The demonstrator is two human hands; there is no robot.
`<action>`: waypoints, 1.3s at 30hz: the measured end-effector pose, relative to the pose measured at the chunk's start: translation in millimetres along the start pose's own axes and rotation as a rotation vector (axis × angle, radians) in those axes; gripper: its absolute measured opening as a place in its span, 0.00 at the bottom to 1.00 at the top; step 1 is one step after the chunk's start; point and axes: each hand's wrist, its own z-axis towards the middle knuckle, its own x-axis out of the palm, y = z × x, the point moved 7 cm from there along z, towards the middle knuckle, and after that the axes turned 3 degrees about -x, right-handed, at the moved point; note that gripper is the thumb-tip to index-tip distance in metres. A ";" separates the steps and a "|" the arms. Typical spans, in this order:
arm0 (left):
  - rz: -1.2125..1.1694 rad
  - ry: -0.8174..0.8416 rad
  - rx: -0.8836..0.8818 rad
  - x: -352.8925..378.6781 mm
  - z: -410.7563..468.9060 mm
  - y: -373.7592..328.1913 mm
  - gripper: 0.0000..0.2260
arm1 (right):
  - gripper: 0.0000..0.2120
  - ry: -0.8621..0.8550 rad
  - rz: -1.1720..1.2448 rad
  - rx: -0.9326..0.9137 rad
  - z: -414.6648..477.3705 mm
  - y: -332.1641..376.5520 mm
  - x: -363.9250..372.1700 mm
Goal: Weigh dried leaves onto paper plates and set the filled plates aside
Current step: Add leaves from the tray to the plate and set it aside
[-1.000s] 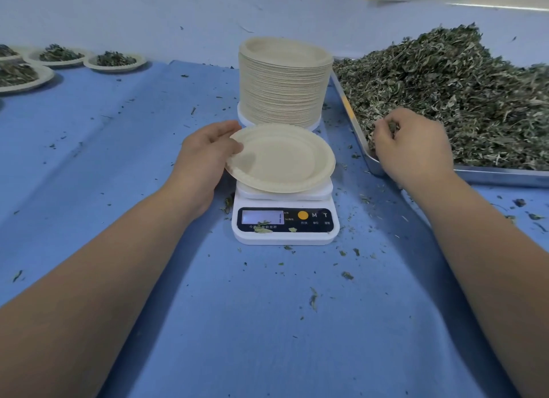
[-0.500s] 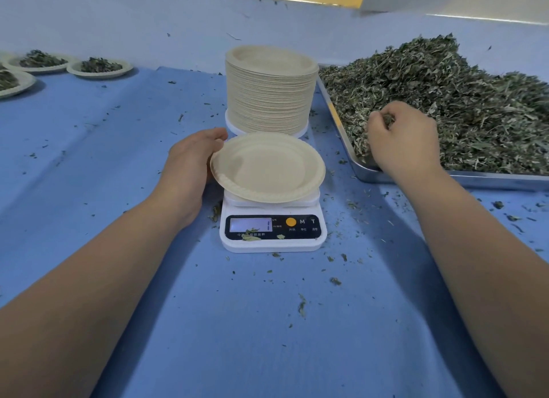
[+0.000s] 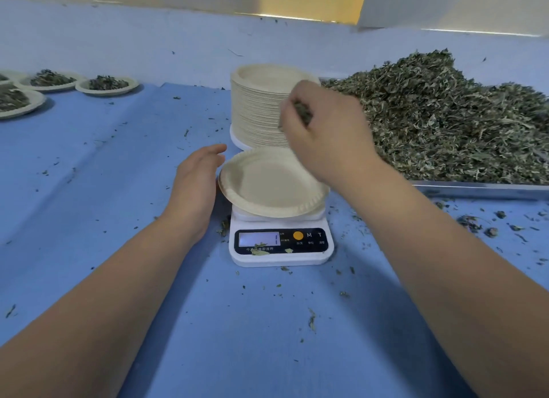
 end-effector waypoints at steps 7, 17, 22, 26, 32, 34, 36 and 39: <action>0.035 -0.024 0.016 -5.6 4.8 2.8 0.18 | 0.17 0.580 0.006 -0.063 -19.3 8.9 62.1; 0.113 0.020 0.034 2.3 2.0 0.3 0.16 | 0.20 0.210 -0.165 0.187 -20.2 -91.2 8.9; 0.098 -0.017 0.002 -4.3 9.3 2.8 0.18 | 0.25 0.430 -0.363 0.395 -45.8 -150.3 24.3; 0.082 -0.061 -0.004 -9.6 12.3 5.1 0.15 | 0.28 0.501 -0.368 0.444 -49.9 -159.4 31.2; 0.119 -0.031 0.015 -6.6 14.0 5.4 0.14 | 0.31 0.411 -0.337 0.441 -43.0 -158.3 24.2; 0.113 -0.035 0.017 -7.3 13.6 5.8 0.15 | 0.36 0.534 -0.383 0.461 -47.2 -159.4 31.0; 0.080 -0.048 0.005 -8.7 13.3 5.5 0.16 | 0.38 0.579 -0.410 0.488 -51.0 -158.9 31.8; 0.042 -0.052 -0.003 -9.3 12.4 4.6 0.17 | 0.35 0.566 -0.401 0.496 -52.7 -156.8 30.3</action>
